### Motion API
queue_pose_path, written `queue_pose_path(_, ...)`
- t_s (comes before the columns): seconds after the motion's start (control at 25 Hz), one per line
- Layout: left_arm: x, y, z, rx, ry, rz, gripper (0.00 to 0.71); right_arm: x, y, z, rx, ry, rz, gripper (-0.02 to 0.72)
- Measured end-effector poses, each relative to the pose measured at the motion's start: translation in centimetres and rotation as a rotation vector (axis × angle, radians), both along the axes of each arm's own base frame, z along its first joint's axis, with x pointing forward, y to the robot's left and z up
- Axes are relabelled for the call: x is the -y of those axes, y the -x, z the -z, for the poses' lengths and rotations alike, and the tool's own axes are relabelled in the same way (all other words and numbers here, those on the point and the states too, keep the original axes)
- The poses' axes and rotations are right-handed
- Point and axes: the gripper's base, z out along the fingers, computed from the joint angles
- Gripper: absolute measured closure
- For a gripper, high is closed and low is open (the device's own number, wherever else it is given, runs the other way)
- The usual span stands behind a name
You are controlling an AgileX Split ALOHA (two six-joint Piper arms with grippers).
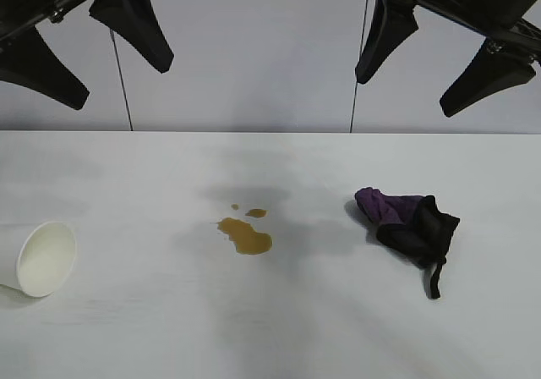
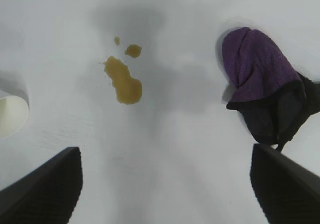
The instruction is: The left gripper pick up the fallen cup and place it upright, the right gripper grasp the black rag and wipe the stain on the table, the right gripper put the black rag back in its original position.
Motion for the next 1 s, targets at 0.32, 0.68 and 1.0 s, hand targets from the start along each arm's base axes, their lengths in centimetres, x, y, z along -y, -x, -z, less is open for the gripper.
queue_pose_path(0.32,0.0,0.0,0.0,0.000,0.000,0.000,0.023,0.0,0.0,0.0,0.000,0.000,0.000,0.072)
queue_pose_path(0.68,0.0,-0.3,-0.1,0.025,0.004,-0.015,0.023,0.0,0.0,0.0,0.000,0.000,0.001,0.072)
queue_pose_path(1.0,-0.7,0.6,-1.3,0.127,-0.243,0.436,0.023,0.0,0.0,0.0,0.002,-0.001,0.003,0.072)
